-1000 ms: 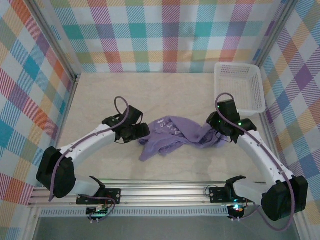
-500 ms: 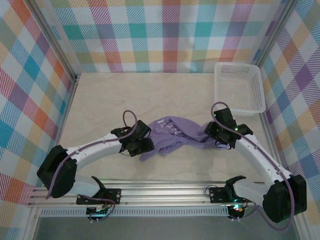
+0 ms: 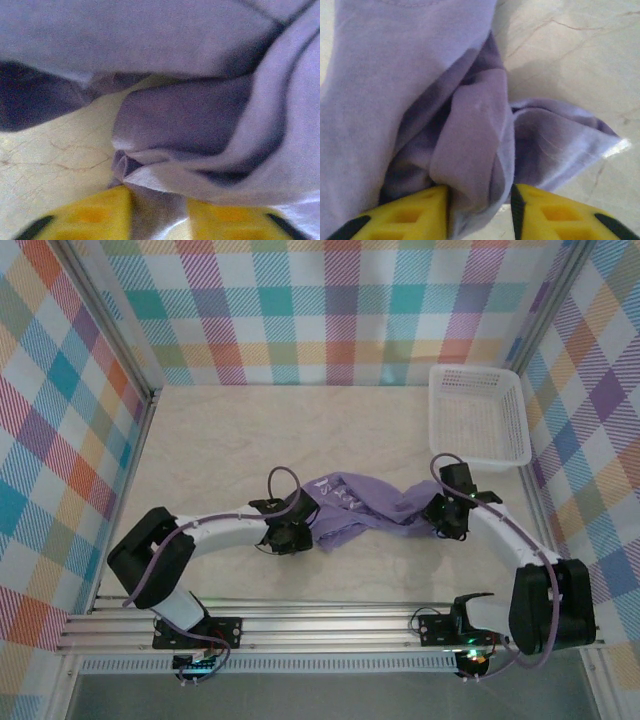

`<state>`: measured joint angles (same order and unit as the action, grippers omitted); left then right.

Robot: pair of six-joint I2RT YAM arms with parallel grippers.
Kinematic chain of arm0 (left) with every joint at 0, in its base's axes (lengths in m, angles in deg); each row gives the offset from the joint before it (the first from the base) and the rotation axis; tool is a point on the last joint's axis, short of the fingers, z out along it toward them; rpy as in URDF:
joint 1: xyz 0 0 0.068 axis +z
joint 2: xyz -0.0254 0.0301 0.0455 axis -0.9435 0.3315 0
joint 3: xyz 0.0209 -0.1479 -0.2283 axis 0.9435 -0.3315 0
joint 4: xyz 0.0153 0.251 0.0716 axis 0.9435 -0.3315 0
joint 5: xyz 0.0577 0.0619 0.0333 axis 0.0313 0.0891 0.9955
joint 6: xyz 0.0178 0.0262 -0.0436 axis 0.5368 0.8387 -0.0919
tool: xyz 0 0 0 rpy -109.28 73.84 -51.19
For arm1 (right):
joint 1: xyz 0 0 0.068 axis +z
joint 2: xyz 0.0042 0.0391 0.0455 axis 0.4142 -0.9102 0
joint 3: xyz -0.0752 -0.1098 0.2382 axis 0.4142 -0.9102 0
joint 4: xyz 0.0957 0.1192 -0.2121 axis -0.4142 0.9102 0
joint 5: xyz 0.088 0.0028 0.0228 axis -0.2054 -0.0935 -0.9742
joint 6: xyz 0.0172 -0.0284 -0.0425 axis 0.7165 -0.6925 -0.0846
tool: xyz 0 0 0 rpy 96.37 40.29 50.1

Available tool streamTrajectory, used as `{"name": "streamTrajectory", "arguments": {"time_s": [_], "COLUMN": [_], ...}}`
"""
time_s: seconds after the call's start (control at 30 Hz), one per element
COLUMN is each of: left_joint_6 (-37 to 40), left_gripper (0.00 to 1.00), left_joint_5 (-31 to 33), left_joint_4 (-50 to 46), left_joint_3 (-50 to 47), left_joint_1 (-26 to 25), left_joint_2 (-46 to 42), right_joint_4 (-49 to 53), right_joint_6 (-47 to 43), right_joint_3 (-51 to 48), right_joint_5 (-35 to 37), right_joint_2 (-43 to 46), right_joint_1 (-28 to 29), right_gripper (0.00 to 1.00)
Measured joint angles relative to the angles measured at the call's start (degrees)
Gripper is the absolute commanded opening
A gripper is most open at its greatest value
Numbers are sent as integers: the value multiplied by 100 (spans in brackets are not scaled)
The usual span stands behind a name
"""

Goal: Fold and stack the t-shirts

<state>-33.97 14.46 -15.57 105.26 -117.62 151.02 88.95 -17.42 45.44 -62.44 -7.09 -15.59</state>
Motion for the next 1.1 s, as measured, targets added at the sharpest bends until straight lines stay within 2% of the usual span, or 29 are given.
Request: {"name": "streamTrajectory", "arguments": {"time_s": [0.03, 0.07, 0.2, 0.3, 0.47, 0.63, 0.83, 0.97, 1.1], "left_joint_6": [13, 24, 7, -13, 131, 503, 1117, 1543, 2015], "left_gripper": [0, 0, 0, 0, 0, 0, 0, 0, 0], "left_joint_5": [44, 109, 636, 1123, 1902, 2527, 3161, 3606, 3766], "left_joint_4": [35, 17, -177, -566, -1036, -1467, -1762, -1690, -1327], "left_joint_3": [20, 55, 127, 249, 1252, 2476, 3941, 4656, 5003], "left_joint_1": [0, -4, -26, -26, -26, 66, 516, 555, 555], "left_joint_2": [33, 37, -289, -1108, -2293, -2559, -2590, -2826, -3276], "right_joint_4": [-63, -116, -149, 39, 330, 669, 986, 1021, 807], "right_joint_6": [-4, -22, -20, -140, -431, -680, -903, -981, -1082], "right_joint_3": [0, 0, 15, 232, 1429, 3060, 4833, 5556, 5919], "right_joint_5": [-35, -72, -122, -205, -584, -1187, -1613, -1821, -2151], "right_joint_2": [-76, -114, 63, 518, 1067, 916, 520, 546, 717], "right_joint_1": [0, -11, -26, -17, 72, 94, 94, 96, 96], "right_gripper": [6, 0, 0, 0, 0, 0, 0, 0, 0]}}
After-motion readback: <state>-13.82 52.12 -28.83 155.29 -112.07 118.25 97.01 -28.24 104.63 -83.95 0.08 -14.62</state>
